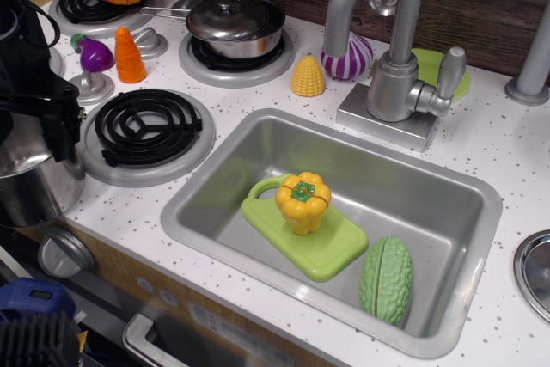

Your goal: Put pot on stove which is near stove

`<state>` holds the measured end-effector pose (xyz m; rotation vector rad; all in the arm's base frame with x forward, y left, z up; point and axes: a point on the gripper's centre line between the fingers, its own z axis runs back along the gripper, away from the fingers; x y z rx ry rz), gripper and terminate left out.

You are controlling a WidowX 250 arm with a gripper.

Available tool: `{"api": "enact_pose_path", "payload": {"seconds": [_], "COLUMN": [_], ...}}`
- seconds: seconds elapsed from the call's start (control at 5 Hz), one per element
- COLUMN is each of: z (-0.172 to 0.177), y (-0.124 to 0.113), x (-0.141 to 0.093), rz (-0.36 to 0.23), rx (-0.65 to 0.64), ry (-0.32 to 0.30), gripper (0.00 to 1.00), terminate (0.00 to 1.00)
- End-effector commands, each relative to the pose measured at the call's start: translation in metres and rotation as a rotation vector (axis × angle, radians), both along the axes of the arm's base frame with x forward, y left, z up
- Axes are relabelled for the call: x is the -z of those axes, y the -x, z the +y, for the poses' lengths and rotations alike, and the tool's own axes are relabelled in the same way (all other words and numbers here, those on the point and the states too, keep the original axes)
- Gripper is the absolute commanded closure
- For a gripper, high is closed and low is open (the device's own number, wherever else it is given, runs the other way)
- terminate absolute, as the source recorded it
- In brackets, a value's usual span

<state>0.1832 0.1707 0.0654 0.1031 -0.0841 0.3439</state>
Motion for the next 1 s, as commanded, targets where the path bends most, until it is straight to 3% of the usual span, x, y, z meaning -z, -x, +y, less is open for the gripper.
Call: {"api": "enact_pose_path", "payload": {"seconds": [0.0, 0.6, 0.8], "z": [0.0, -0.004, -0.008], "y": [0.0, 0.004, 0.006], "x": [0.0, 0.028, 0.033], "rz": [0.0, -0.021, -0.038], "rx": [0.0, 0.054, 0.039], "ry": [0.0, 0.123, 0.109], "gripper": [0.0, 0.0, 0.0], "terminate": [0.0, 0.0, 0.0]}}
